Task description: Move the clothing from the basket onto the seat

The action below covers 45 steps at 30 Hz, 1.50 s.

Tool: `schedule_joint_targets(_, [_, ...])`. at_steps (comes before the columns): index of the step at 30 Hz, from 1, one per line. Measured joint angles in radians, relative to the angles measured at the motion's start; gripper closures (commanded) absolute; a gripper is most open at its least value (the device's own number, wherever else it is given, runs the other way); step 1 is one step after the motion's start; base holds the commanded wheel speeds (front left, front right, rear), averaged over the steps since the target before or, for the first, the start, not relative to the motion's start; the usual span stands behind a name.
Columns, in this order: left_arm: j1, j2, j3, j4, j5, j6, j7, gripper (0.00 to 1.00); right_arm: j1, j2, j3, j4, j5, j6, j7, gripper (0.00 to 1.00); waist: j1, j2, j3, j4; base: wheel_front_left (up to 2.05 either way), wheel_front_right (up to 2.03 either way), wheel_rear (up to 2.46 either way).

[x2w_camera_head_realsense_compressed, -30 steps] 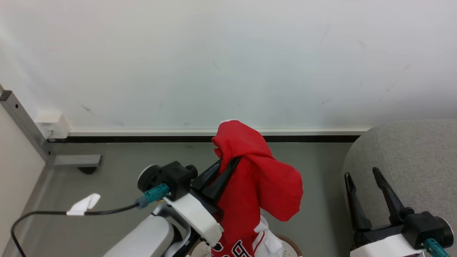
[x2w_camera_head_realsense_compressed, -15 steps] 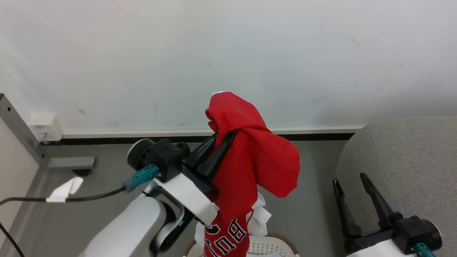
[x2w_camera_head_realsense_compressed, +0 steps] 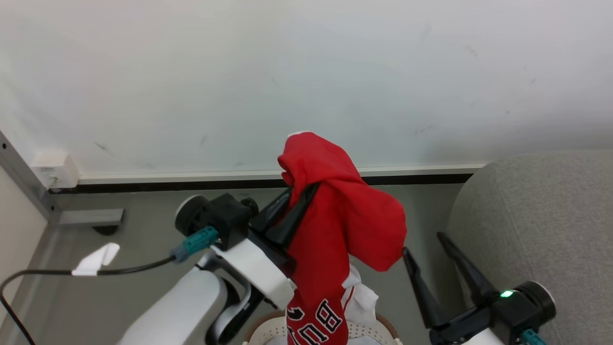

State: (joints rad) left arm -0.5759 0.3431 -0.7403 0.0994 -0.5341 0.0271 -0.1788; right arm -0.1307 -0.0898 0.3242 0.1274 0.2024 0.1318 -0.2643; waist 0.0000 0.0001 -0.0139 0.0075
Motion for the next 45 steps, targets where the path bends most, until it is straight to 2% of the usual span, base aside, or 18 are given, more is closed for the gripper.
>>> schedule_joint_targets(9, [0.025,-0.049,-0.057,0.047,-0.002,-0.019,-0.022,1.0,-0.056,-0.072,0.157,0.029,0.019,0.0,0.0,0.0,0.0,0.0,-0.004,0.046,0.0,0.0,0.0])
schedule_joint_targets(21, [0.049,-0.143,-0.148,0.092,-0.001,-0.05,-0.034,1.0,-0.14,-0.042,0.215,0.242,0.053,0.0,0.065,0.0,0.0,0.0,-0.029,0.159,0.0,0.0,0.0])
schedule_joint_targets(29, [0.051,-0.171,-0.201,0.115,0.001,-0.081,-0.033,1.0,-0.18,-0.041,0.276,0.361,0.095,0.0,0.087,0.0,0.0,0.0,-0.051,0.236,0.0,0.0,0.0])
schedule_joint_targets(30, [0.053,-0.172,-0.207,0.116,0.001,-0.084,-0.033,1.0,-0.183,-0.041,0.287,0.371,0.101,0.0,0.087,0.23,0.0,0.0,-0.053,0.243,0.0,0.0,0.0])
schedule_joint_targets(31, [0.055,-0.174,-0.21,0.119,0.001,-0.086,-0.033,1.0,-0.187,-0.042,0.296,0.381,0.109,0.0,0.087,0.57,0.0,0.0,-0.056,0.25,0.0,0.0,0.0])
schedule_joint_targets(32, [0.057,-0.174,-0.212,0.12,0.001,-0.087,-0.033,1.0,-0.192,-0.043,0.304,0.388,0.113,0.0,0.086,0.96,0.0,0.0,-0.058,0.255,0.0,0.0,0.0])
schedule_joint_targets(33, [0.06,-0.174,-0.212,0.122,0.001,-0.087,-0.033,1.0,-0.195,-0.044,0.309,0.393,0.119,0.0,0.083,1.0,0.0,0.0,-0.061,0.26,0.0,0.0,0.0])
schedule_joint_targets(45, [0.074,-0.157,-0.197,0.147,-0.017,-0.062,-0.034,1.0,-0.203,-0.043,0.291,0.404,0.157,0.0,0.036,1.0,0.0,0.0,-0.051,0.242,0.0,0.0,0.0])
